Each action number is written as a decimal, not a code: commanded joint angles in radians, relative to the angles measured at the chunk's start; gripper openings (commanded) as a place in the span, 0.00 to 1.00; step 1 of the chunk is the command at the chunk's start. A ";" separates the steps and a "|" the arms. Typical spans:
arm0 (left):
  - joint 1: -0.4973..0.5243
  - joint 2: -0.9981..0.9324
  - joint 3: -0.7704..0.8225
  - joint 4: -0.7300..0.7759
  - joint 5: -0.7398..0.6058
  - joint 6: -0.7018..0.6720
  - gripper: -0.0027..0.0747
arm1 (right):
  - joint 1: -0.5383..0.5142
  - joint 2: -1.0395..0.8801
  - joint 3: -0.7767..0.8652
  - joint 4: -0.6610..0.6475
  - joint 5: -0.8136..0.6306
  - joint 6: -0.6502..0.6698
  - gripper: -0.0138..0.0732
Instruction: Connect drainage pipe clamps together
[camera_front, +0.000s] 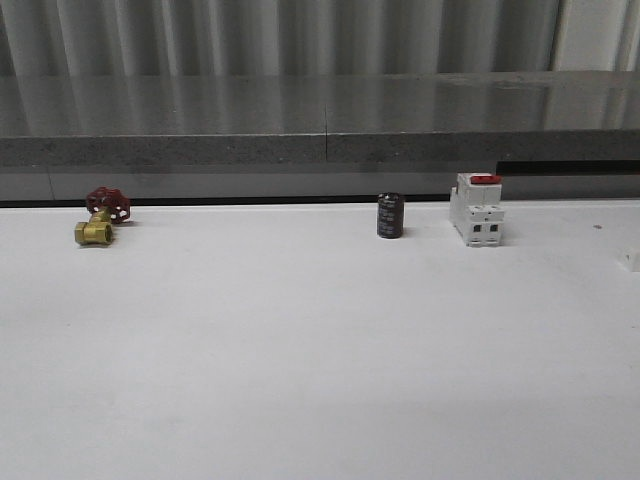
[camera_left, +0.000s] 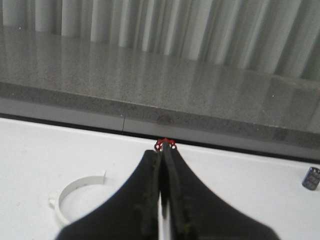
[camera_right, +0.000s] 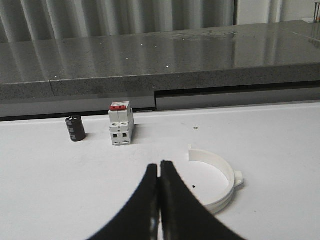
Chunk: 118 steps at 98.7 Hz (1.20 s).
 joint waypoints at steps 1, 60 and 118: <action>0.001 0.116 -0.137 0.035 0.103 0.001 0.01 | -0.004 -0.019 -0.019 -0.001 -0.071 -0.007 0.08; 0.001 0.498 -0.330 0.056 0.299 0.001 0.01 | -0.004 -0.019 -0.019 -0.001 -0.071 -0.007 0.08; 0.001 0.504 -0.330 0.054 0.316 0.001 0.80 | -0.004 -0.019 -0.019 -0.001 -0.071 -0.007 0.08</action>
